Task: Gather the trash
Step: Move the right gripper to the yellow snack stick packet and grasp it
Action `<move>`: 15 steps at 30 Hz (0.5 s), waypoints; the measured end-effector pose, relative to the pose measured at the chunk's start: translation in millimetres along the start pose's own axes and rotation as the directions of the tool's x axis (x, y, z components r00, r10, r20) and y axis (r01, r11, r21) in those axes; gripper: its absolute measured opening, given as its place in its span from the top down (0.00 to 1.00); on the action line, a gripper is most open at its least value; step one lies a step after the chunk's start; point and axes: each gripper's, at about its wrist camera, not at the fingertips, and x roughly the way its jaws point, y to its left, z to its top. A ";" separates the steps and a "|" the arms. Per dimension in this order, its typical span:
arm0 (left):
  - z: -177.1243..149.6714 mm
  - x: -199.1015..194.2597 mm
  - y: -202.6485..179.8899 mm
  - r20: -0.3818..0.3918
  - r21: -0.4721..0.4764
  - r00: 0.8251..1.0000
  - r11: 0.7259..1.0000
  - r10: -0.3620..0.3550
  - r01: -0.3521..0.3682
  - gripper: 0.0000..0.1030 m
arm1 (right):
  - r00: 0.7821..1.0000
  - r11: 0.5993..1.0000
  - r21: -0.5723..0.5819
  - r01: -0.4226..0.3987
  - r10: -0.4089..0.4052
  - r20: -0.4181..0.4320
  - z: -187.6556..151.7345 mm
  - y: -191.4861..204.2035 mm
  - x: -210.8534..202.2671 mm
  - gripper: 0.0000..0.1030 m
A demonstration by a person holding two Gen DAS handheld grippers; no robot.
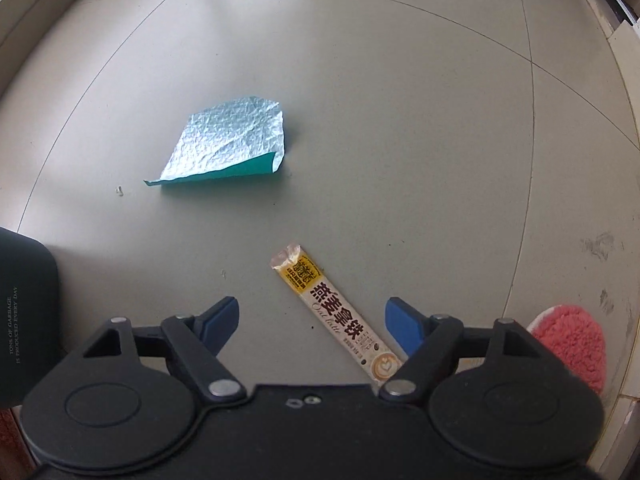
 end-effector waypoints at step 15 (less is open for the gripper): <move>1.9 4.2 -2.3 -0.022 0.004 0.999 1.000 0.027 -0.027 0.81 | 0.998 0.999 0.027 -0.020 0.022 -0.066 -15.9 -11.6 61.7 0.47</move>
